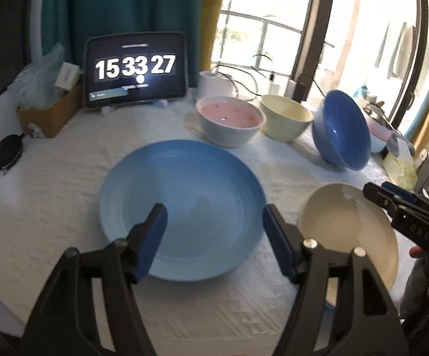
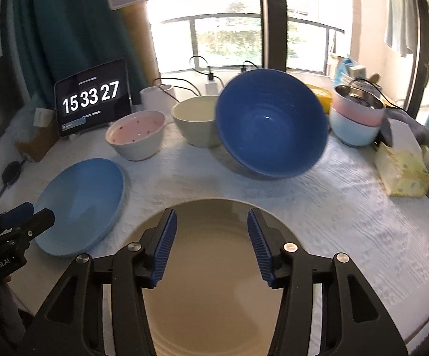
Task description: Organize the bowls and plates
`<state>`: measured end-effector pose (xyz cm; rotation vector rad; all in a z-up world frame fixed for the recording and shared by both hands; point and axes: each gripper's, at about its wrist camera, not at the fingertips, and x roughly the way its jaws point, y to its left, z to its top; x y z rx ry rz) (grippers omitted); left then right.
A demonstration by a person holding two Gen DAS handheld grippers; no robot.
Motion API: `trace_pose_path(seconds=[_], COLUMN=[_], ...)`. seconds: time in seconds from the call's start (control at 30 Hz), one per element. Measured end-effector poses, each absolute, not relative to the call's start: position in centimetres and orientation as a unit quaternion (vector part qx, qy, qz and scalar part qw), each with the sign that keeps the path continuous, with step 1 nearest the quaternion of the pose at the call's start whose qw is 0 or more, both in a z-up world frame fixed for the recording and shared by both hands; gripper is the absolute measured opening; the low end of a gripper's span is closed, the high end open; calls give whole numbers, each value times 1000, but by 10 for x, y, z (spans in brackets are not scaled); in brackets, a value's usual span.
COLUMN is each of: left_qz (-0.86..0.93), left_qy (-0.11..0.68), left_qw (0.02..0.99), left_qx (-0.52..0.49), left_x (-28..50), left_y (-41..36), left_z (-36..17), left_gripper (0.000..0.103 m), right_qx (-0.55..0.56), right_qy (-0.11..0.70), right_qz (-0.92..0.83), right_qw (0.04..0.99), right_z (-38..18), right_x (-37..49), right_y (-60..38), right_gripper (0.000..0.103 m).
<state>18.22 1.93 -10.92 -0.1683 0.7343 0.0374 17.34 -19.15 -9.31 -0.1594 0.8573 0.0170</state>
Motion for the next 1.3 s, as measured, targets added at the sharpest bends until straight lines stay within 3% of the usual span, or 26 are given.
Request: trace_pose_path(seconds=[0.7,1.3], left_qz=[99,107], left_qy=[369,403], left_qw=[918,901], left_qx=[-108,-123], left_x=[194,224], left_y=[115,139], left_z=[-125,-157], left_gripper=[68,68], right_qx=[-96,-95], right_qy=[449,503], right_qz=[53,74], right_qw=[887,856], right_z=[-123,-170], right_x=[213,245], right_y=[-124,-95], right_gripper=[54,54])
